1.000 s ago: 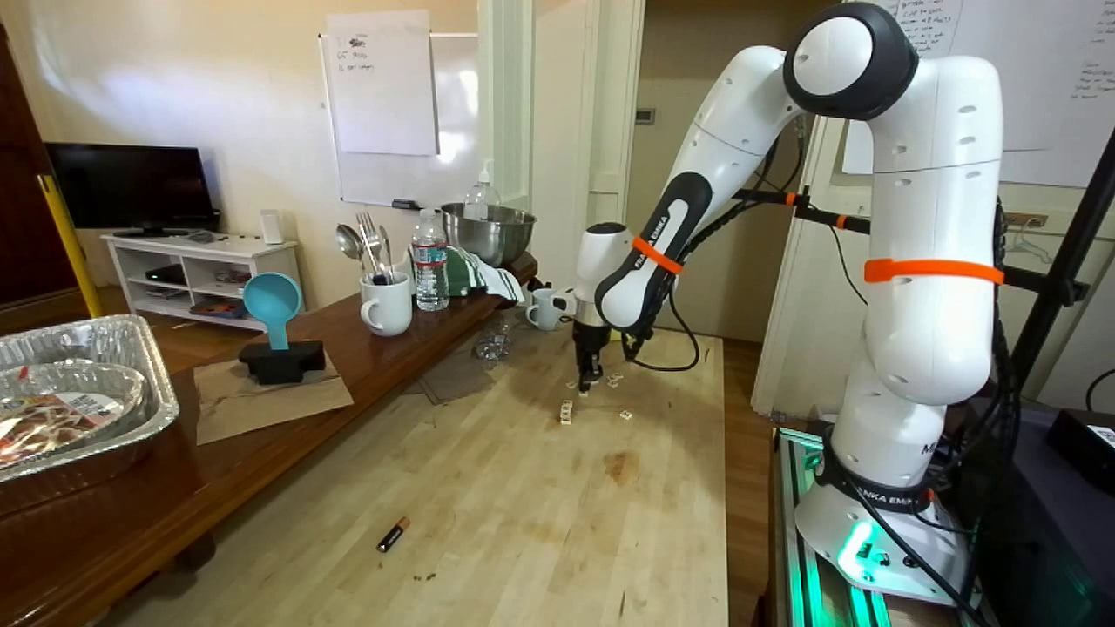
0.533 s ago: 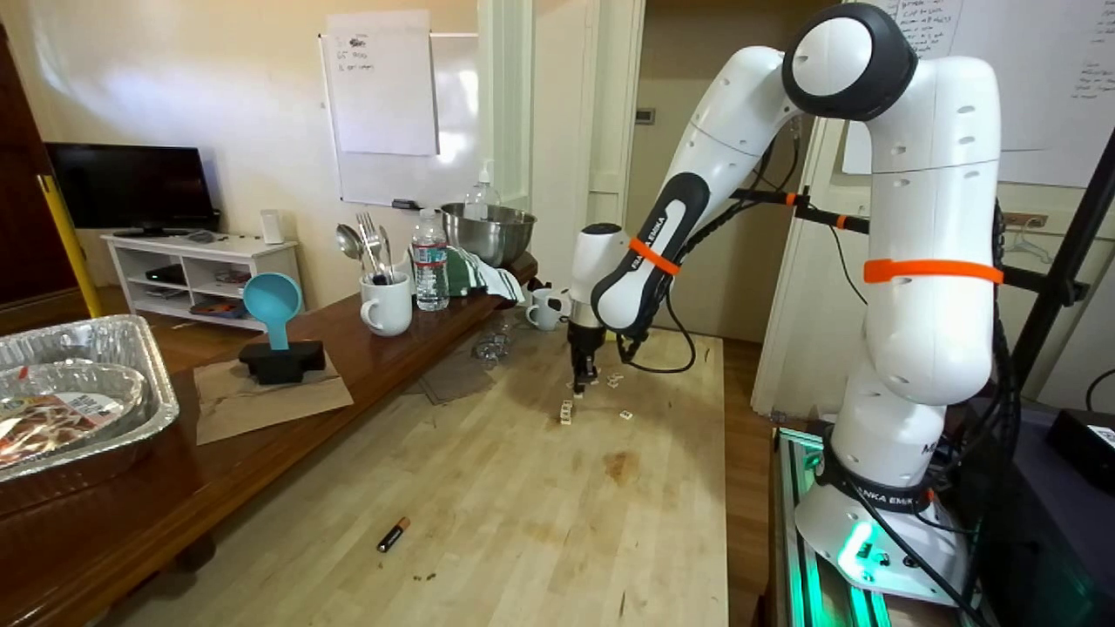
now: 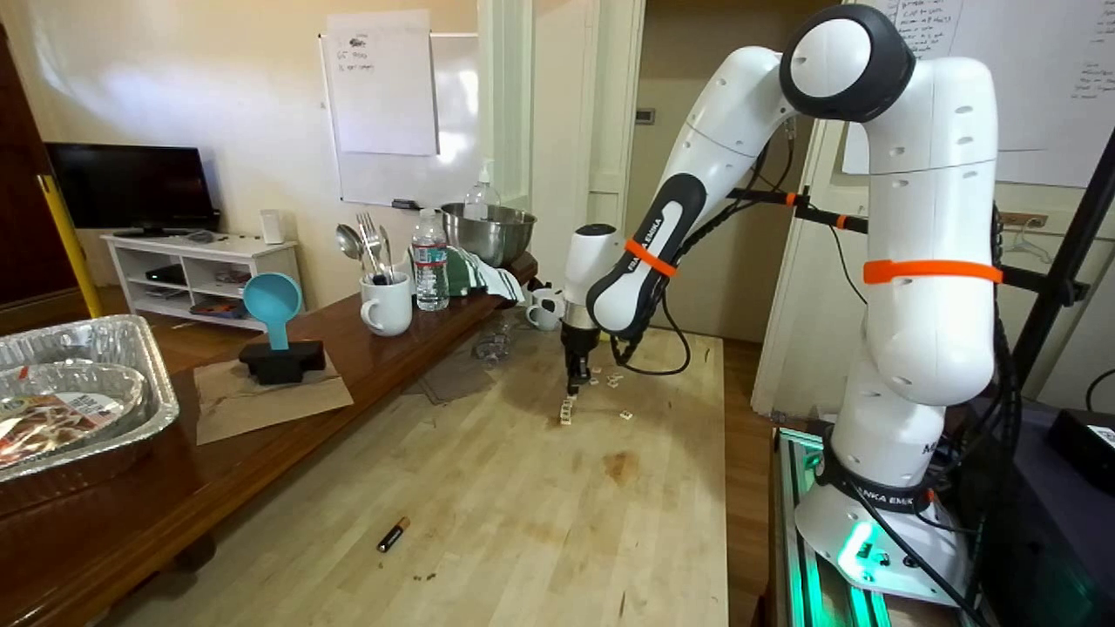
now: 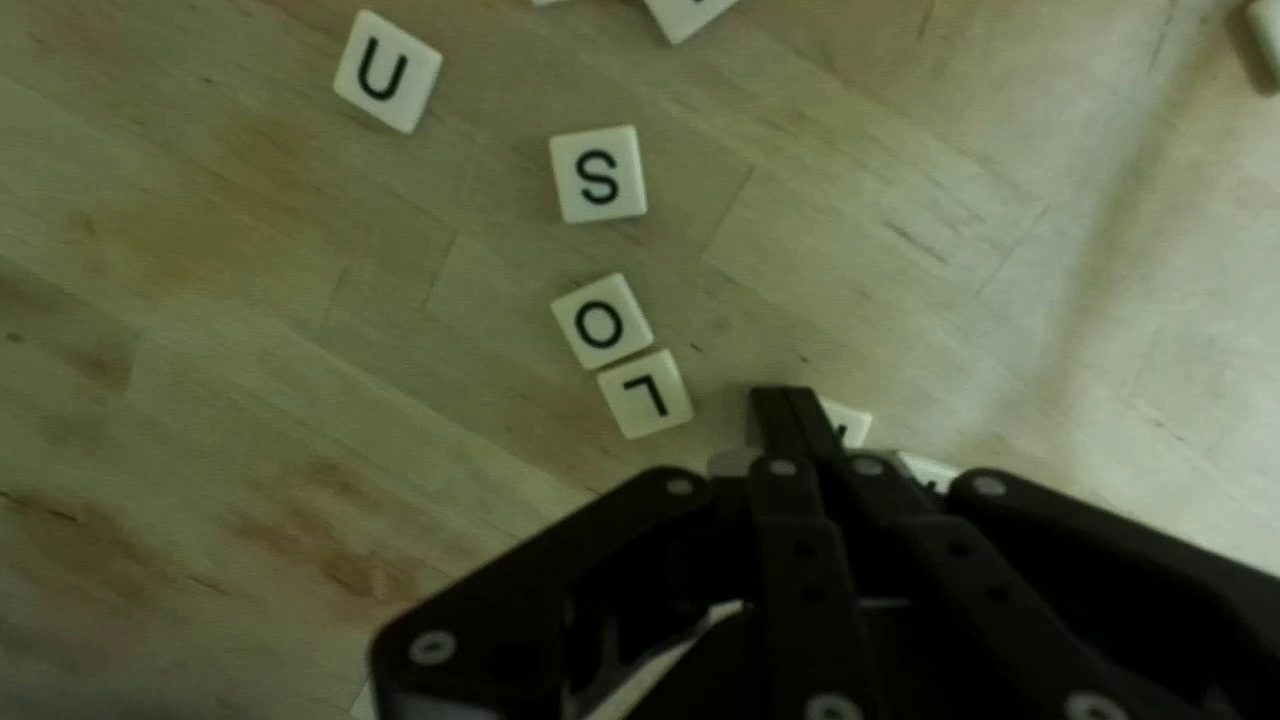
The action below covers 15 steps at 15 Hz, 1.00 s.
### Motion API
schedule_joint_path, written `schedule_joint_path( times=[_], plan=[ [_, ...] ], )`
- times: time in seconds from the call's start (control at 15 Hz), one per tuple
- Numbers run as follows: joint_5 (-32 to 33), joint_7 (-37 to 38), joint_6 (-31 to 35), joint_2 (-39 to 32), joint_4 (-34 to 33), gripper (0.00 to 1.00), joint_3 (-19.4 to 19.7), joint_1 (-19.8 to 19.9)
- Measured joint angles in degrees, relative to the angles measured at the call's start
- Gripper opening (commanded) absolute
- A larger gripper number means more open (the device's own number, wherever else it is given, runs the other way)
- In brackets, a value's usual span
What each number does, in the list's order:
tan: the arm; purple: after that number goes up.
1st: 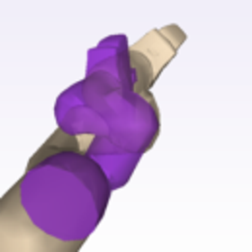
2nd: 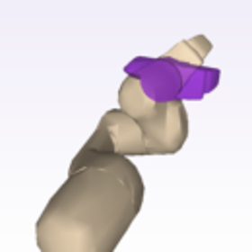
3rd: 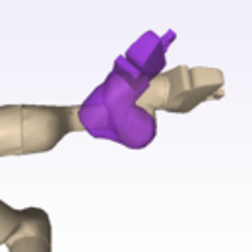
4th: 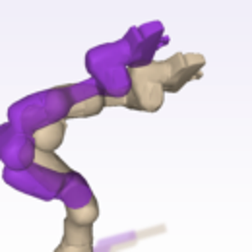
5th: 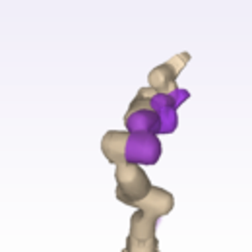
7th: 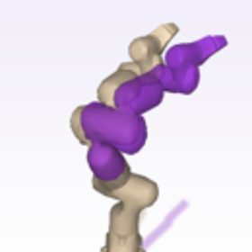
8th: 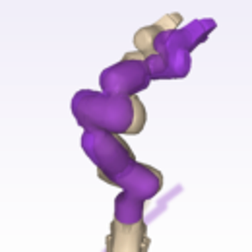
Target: Replace the tile letter s with tile letter t, then add tile letter h to the word
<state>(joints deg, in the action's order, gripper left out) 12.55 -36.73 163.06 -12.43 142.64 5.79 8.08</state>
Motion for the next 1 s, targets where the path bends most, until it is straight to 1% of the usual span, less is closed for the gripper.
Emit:
schedule_joint_path(
  times=[1.0],
  plan=[
    [0.7, 0.8, 0.0, -0.2, -0.3, 0.00, -0.2, -0.7]
  ],
)
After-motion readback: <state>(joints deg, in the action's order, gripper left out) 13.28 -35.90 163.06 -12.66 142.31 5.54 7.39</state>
